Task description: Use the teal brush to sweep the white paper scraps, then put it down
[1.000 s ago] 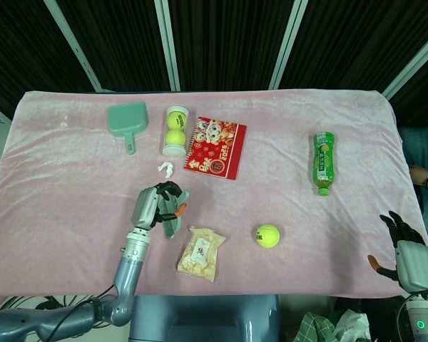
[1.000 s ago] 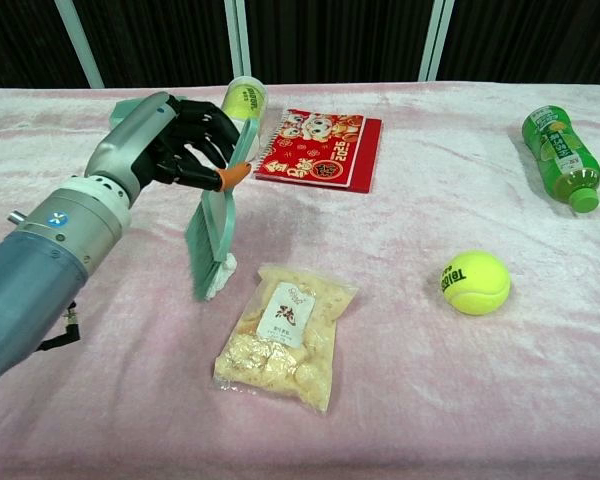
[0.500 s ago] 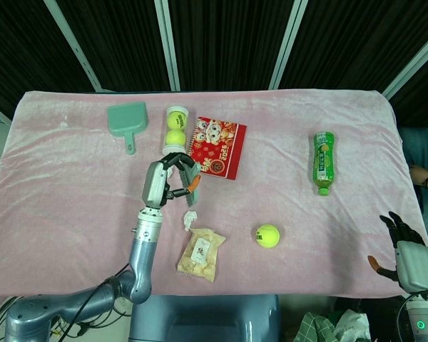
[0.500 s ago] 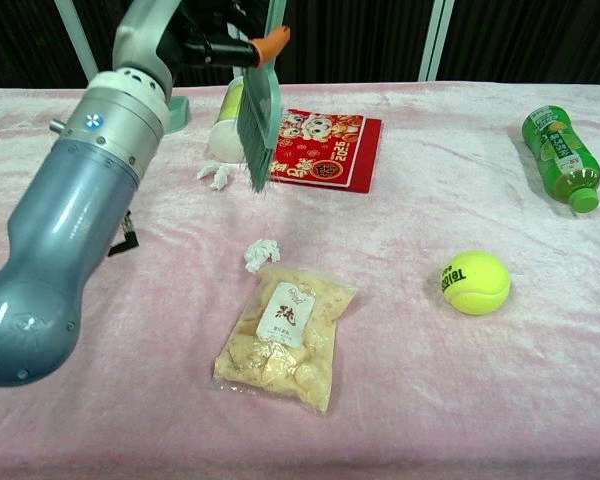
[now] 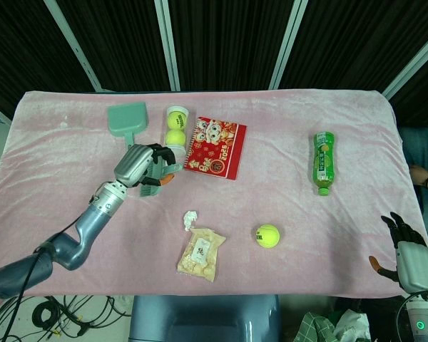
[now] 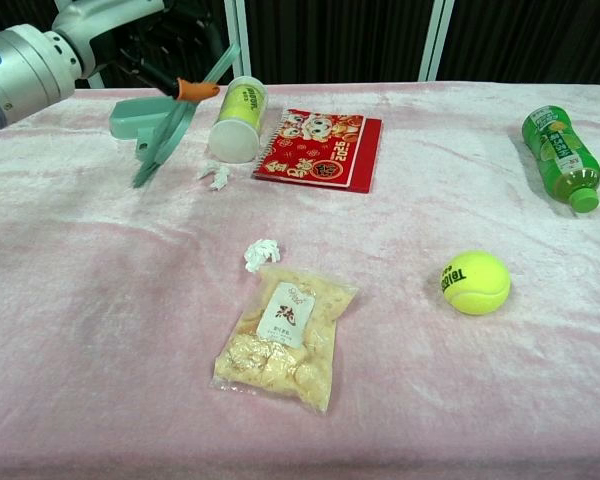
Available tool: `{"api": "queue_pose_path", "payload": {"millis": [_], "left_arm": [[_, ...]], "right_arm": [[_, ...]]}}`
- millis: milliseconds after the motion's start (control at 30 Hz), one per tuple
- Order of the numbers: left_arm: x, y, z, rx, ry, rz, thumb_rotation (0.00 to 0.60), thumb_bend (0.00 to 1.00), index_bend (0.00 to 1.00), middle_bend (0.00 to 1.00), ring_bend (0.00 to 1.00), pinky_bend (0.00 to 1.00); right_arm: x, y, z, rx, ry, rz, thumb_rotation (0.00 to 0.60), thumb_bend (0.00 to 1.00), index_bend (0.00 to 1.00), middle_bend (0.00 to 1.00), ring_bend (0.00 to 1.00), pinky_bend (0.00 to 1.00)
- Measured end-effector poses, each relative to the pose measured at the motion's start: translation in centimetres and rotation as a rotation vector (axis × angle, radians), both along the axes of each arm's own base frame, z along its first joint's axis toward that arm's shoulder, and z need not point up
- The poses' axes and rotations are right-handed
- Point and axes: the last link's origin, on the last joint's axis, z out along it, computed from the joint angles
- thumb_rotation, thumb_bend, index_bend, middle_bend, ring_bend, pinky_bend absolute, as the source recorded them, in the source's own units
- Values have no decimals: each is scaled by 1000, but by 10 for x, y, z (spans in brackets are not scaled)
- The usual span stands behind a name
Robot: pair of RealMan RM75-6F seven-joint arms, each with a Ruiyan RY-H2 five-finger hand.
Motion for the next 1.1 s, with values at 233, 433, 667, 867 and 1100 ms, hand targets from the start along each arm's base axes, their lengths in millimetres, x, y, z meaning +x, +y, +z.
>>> {"api": "queue_pose_path", "payload": {"millis": [233,433,667,867,1100], "left_arm": [[-15,19,7,-58,152,36,600,420,779,728,446,574],[-20,31,4,-24,198,24,600,421,808,748,470,598],[-22,47,-2,48,179,19,600,421,819,756,470,598],[-19,55,-14,91,211,-15,600,421,820,757,471,598],[-9,56,-35,73,170,-19,600,421,823,758,471,599]], "right_arm": [[-1,1,1,-5,2,-10,600,177,155,63,144,182],[-2,0,1,-6,-3,-22,600,177,157,63,144,182],[-2,0,0,-3,-11,-35,600,176,157,63,144,182],[-3,1,1,-7,-13,-45,600,177,157,63,144,182],[-3,1,2,-18,-13,-58,600,177,157,63,144,182]]}}
